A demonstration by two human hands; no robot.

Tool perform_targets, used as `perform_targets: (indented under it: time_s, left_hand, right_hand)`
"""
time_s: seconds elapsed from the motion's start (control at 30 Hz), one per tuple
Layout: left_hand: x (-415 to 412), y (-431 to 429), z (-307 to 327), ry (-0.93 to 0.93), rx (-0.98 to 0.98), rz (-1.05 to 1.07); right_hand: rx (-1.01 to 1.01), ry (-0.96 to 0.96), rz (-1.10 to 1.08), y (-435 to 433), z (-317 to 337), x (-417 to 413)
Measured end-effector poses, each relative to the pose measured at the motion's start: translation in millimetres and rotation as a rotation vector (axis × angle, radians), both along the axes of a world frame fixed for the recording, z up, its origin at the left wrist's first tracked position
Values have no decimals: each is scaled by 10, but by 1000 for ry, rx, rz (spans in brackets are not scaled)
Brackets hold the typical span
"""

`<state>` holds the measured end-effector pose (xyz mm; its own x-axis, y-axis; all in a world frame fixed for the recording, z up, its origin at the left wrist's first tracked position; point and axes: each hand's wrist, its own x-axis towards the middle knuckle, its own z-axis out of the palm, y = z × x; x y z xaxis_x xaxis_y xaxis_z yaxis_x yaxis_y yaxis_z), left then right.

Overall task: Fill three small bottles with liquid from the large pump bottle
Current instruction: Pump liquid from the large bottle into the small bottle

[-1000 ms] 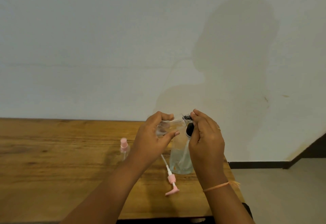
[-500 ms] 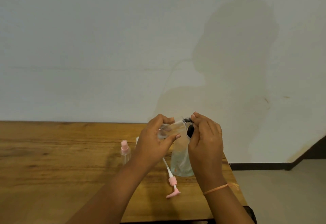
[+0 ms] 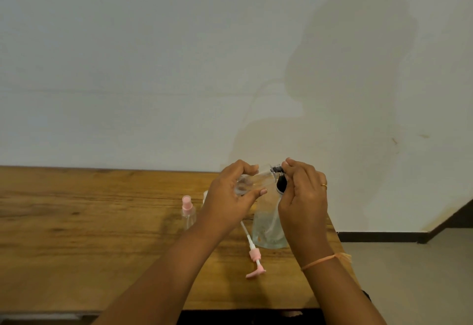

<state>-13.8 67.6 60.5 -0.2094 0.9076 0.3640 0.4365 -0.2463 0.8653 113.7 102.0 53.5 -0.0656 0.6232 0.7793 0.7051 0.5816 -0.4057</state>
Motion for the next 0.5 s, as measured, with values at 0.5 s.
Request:
perform_targets:
  time_s: [0.5]
  left_hand:
    - [-7, -20, 15, -30, 34, -11]
  right_hand:
    - [29, 82, 17, 8, -77, -6]
